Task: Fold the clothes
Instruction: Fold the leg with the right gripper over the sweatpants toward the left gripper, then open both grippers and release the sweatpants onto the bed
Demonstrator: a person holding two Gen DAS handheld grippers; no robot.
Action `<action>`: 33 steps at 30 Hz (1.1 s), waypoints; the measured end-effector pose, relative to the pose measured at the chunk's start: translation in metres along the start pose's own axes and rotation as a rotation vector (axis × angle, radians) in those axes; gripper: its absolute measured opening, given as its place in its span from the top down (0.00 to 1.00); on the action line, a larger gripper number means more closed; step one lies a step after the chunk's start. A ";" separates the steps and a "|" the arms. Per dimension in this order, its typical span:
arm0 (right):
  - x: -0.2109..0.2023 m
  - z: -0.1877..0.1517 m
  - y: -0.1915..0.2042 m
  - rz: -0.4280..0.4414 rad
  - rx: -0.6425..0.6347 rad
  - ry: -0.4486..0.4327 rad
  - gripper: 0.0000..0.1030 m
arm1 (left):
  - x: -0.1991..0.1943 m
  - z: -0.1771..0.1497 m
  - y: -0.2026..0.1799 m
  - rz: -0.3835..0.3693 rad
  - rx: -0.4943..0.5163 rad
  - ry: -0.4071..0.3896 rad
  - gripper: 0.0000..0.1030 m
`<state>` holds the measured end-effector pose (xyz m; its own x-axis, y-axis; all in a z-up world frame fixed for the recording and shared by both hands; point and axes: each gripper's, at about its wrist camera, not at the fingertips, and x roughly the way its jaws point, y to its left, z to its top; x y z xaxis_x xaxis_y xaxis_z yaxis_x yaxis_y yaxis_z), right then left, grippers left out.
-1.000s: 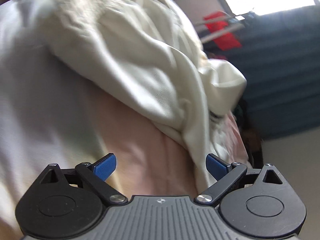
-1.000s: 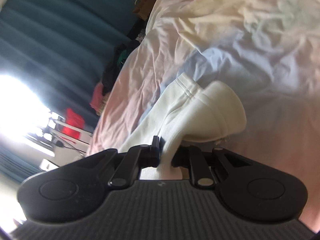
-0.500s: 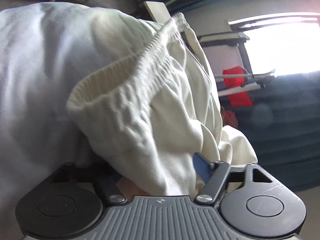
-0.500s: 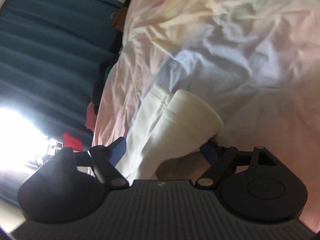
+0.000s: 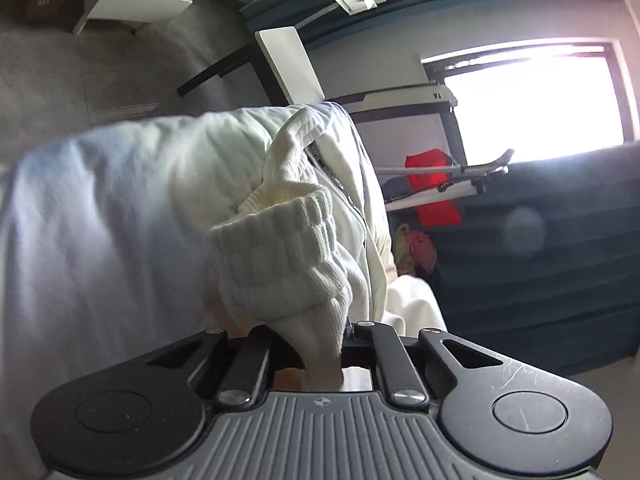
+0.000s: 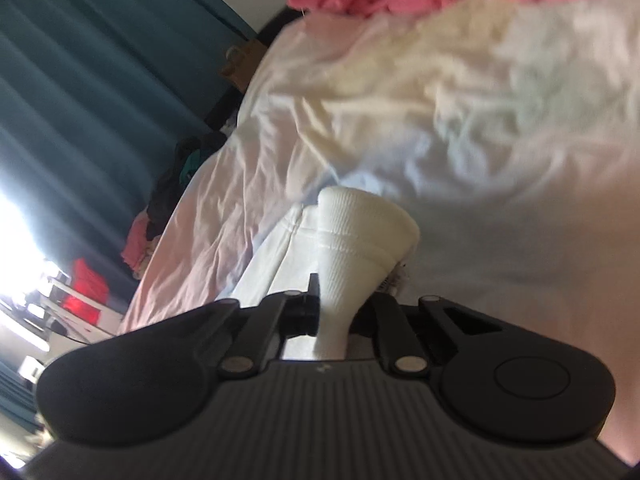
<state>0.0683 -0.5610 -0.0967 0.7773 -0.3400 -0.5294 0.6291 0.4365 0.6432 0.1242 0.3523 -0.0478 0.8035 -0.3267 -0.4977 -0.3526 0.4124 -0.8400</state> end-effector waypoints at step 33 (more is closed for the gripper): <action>-0.005 0.010 0.019 -0.115 -0.450 -0.145 0.19 | -0.036 -0.188 -0.110 0.229 0.838 -0.072 0.22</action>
<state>0.0761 -0.5591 -0.0762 0.7170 -0.5057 -0.4798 0.6679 0.6955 0.2651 0.0434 0.1590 0.0221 0.7943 -0.1162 -0.5962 -0.0630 0.9605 -0.2711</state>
